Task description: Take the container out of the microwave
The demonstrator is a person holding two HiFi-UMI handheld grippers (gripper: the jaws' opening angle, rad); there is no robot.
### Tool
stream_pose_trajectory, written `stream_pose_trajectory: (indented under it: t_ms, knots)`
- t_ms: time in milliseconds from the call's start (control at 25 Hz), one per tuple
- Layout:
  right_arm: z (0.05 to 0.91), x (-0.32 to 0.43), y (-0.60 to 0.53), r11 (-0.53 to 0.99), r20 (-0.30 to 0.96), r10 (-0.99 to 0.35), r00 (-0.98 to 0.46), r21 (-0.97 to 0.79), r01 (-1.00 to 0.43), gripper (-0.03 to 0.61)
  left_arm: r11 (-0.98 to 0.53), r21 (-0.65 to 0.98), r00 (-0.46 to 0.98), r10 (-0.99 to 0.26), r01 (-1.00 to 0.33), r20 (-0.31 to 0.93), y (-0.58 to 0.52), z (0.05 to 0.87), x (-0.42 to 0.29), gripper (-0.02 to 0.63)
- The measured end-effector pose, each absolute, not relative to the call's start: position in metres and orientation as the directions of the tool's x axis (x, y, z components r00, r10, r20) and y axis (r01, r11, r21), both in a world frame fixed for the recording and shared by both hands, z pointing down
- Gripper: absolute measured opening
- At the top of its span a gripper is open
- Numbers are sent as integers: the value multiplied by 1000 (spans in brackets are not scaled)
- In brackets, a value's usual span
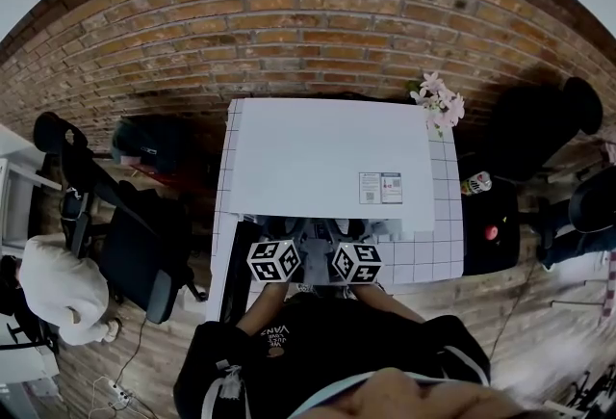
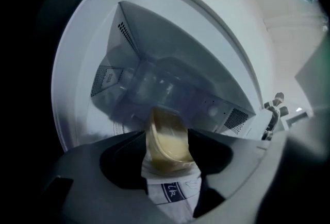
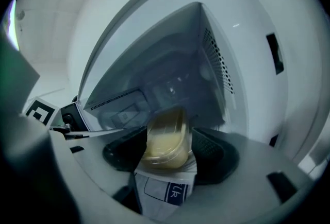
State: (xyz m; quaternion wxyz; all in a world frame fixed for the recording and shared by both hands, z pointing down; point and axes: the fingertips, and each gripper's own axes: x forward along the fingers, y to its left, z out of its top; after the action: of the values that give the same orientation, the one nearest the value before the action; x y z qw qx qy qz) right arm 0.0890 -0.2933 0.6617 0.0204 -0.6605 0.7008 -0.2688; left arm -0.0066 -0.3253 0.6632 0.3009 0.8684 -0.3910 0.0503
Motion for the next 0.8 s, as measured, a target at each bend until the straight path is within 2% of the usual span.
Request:
stream_pose_trajectory:
  t_ms: [400,800]
  knots:
    - [675,97,-304,-113,340,-938,-66,-482,-869,249,-493,529,705,-622,-691,341,-339,676,3,250]
    - [687,96,-314,-123,347,-934,-86,-537,-834,249,-486,592,746,-574,-643,337,-341,688,15,255]
